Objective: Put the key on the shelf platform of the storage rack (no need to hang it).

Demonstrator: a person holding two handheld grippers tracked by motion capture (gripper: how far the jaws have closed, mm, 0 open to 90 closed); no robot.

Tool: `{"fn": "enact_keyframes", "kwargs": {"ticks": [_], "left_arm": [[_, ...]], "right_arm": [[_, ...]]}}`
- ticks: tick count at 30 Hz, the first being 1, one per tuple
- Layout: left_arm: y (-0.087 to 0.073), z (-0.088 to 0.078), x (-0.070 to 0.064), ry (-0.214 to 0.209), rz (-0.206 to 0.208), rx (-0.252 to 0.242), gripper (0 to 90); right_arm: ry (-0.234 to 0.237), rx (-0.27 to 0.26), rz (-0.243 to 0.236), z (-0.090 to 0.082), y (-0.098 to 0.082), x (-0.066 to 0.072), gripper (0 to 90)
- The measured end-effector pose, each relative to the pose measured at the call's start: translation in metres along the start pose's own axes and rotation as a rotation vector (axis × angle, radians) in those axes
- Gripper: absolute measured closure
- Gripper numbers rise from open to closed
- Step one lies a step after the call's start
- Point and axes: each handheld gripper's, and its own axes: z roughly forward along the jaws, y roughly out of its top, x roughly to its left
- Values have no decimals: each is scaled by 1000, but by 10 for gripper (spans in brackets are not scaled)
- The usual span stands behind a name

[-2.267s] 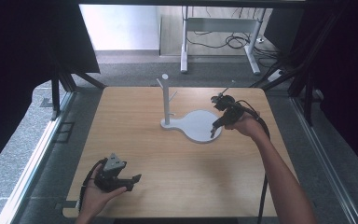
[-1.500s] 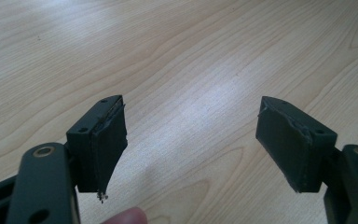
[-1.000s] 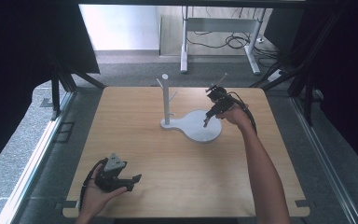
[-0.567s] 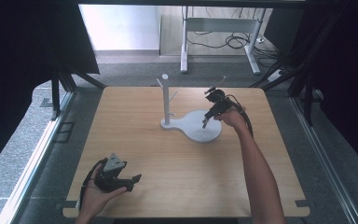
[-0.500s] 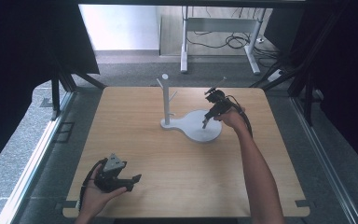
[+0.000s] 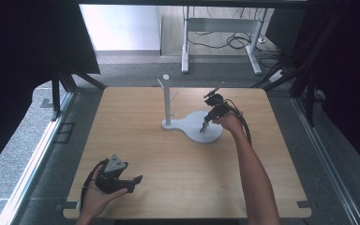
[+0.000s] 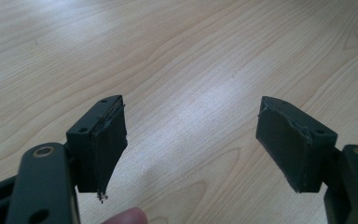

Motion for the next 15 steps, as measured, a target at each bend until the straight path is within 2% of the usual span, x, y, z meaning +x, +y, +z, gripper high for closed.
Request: {"fn": "enact_keyframes", "kwargs": {"ticks": [6, 9, 15], "left_arm": [[0, 0, 0, 1, -1, 1, 247], [0, 1, 0, -3, 0, 3, 247], [0, 3, -2, -5, 4, 9, 247]], "right_arm": [[-11, 35, 16, 14, -7, -2, 885], [-6, 30, 31, 17, -9, -4, 884], [-15, 33, 26, 20, -8, -1, 879]]}}
